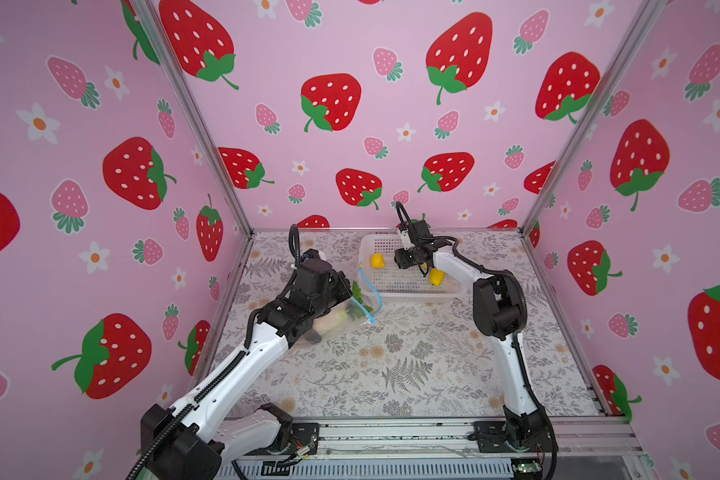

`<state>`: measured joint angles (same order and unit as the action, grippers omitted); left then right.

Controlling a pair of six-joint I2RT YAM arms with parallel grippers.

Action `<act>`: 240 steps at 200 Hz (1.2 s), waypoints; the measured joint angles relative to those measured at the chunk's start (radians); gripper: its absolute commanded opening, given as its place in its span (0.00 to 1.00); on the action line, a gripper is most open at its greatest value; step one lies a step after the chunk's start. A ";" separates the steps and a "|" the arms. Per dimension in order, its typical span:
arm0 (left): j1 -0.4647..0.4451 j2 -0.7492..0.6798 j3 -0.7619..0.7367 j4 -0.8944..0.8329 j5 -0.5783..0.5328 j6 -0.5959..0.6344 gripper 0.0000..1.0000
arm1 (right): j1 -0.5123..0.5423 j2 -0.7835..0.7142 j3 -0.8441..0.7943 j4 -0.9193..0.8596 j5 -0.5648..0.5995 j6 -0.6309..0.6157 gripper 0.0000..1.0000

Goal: Place the food in the zip-top bag and seal the zipper
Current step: 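Lift the eggplant and carry it over the bag mouth by the left gripper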

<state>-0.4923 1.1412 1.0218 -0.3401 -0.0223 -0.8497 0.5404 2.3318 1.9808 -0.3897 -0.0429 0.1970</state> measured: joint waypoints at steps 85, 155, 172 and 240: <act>0.002 0.000 0.000 0.000 0.000 0.000 0.00 | 0.014 -0.310 -0.264 0.048 -0.159 0.059 0.48; 0.002 0.000 0.000 0.000 0.005 0.000 0.00 | 0.119 -0.580 -0.435 0.077 -0.313 0.091 0.49; 0.002 0.000 0.000 0.000 0.005 -0.001 0.00 | 0.153 -0.615 -0.460 0.080 -0.348 0.097 0.49; 0.002 0.000 0.002 -0.001 0.006 0.000 0.00 | 0.240 -0.649 -0.533 0.119 -0.459 0.146 0.50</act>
<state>-0.4908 1.1416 1.0233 -0.3412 -0.0158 -0.8501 0.7799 1.6825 1.4475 -0.2710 -0.5014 0.3431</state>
